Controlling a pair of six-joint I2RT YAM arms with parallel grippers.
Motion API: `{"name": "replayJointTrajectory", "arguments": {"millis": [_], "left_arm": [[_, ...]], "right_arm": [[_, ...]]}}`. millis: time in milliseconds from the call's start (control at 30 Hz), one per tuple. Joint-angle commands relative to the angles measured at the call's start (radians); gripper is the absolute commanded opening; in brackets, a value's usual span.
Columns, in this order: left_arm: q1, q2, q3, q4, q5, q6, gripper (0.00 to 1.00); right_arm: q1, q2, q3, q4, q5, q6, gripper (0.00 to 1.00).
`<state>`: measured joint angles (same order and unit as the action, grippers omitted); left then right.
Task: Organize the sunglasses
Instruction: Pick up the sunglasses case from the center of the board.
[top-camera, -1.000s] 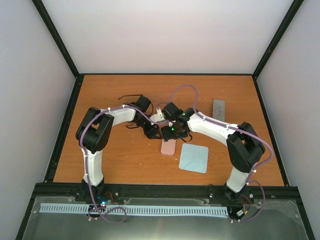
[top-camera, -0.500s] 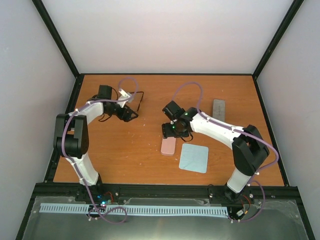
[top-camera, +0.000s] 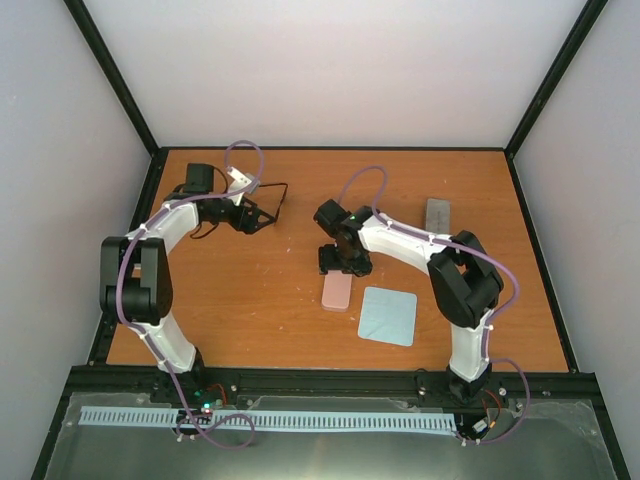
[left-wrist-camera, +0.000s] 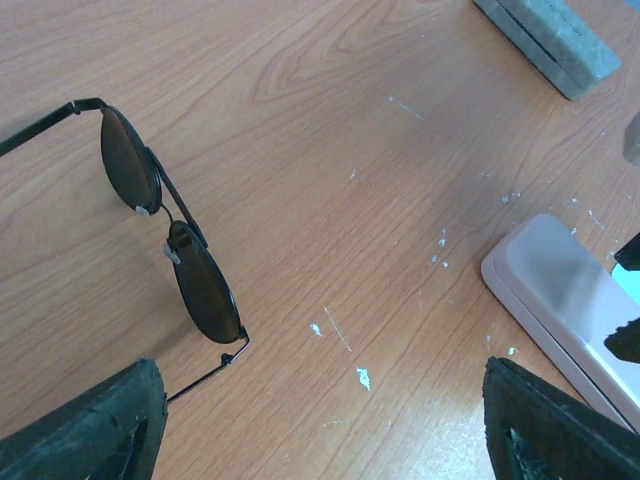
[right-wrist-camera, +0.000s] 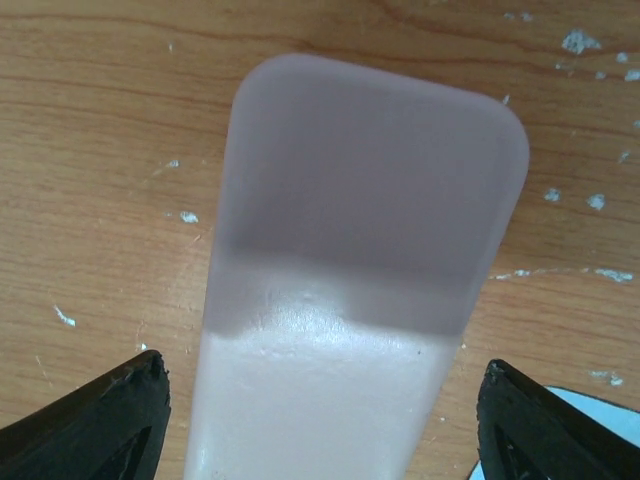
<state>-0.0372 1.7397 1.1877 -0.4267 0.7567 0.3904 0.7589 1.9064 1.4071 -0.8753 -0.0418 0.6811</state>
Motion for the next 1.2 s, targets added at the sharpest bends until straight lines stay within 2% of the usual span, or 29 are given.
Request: {"name": "replayJointTrajectory", "arguments": {"millis": [0,300,500,633,767,967,1100,1167], "left_arm": [[0.005,-0.036,0.011,0.025,0.032,-0.013,0.86],[0.005,-0.051,-0.023,0.048,0.032,-0.016,0.86],[0.005,-0.048,-0.024,0.057,0.030,-0.017,0.86],[0.005,-0.044,-0.026,0.059,0.032,-0.014,0.86],[0.004,-0.045,-0.028,0.054,0.057,-0.013,0.86],[-0.019,-0.052,-0.031,0.021,0.143,-0.005,0.86],[-0.100,-0.086,-0.060,0.011,0.148,0.012,0.90],[-0.142,-0.098,-0.074,0.026,0.140,-0.001,0.92]], "right_arm": [[-0.012,0.043,0.049,-0.029,-0.007,0.024,0.82],[-0.012,0.127,0.107,-0.055,-0.012,-0.001,0.84],[-0.012,0.134,0.108,-0.062,0.002,-0.001,0.77],[-0.013,0.141,0.109,-0.068,0.006,-0.005,0.66],[-0.013,0.122,0.114,-0.069,0.017,-0.009,0.46],[-0.023,0.061,0.130,-0.053,-0.021,-0.061,0.41],[-0.056,-0.032,0.116,0.002,-0.130,-0.139,0.36],[-0.092,-0.088,0.091,0.040,-0.210,-0.176,0.30]]}}
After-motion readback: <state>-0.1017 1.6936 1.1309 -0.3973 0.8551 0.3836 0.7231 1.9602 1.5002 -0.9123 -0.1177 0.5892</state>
